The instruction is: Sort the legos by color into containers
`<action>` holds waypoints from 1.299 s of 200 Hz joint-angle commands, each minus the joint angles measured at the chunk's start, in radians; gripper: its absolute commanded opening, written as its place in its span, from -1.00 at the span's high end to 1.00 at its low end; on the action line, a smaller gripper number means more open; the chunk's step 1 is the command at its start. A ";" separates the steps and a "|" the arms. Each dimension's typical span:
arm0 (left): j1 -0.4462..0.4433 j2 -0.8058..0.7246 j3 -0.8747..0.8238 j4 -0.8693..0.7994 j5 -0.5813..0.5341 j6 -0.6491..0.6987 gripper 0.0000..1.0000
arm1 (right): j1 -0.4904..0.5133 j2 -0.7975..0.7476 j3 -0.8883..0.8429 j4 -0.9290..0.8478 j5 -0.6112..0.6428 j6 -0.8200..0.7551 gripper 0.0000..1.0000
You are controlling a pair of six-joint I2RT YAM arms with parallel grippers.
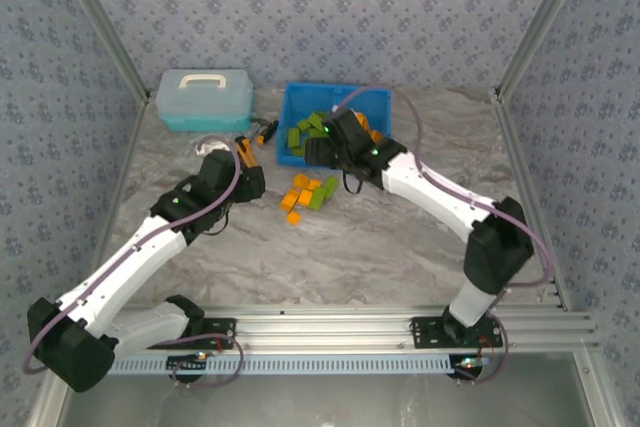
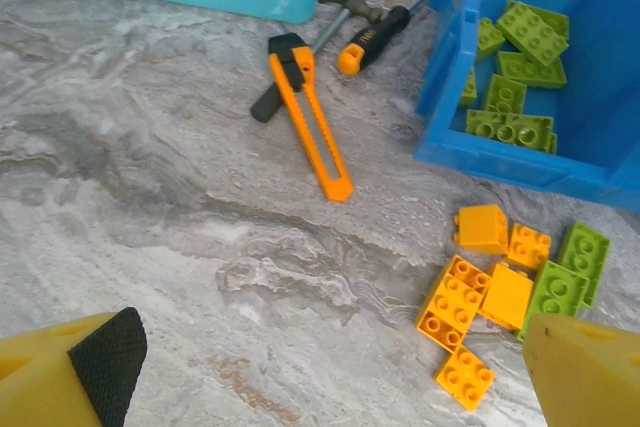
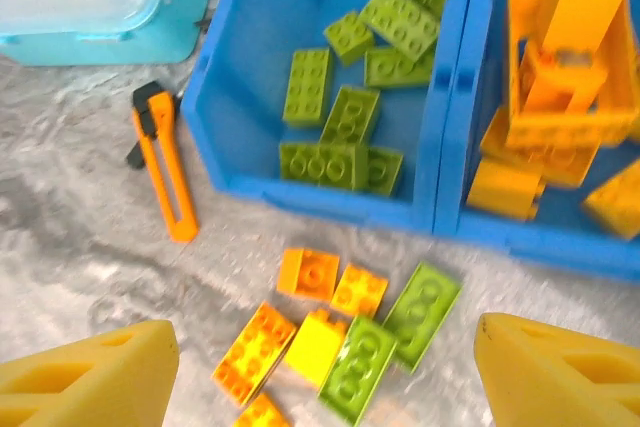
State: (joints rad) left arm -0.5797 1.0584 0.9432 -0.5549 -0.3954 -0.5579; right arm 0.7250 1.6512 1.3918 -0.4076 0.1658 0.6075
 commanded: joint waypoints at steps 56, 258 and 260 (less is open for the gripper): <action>0.026 -0.021 -0.041 0.005 0.210 0.066 -0.98 | 0.000 0.182 -0.155 0.170 -0.173 0.128 -0.63; 0.037 0.002 -0.030 -0.013 0.150 0.049 -0.98 | 0.030 0.267 -0.086 0.172 -0.211 0.150 0.59; 0.037 0.001 -0.030 -0.012 0.149 0.049 -0.98 | 0.030 0.262 -0.083 0.167 -0.210 0.148 0.59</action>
State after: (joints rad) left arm -0.5495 1.0683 0.9020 -0.5507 -0.2245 -0.5091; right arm 0.7425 1.9869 1.2865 -0.1837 -0.0517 0.7845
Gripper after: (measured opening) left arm 0.993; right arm 0.206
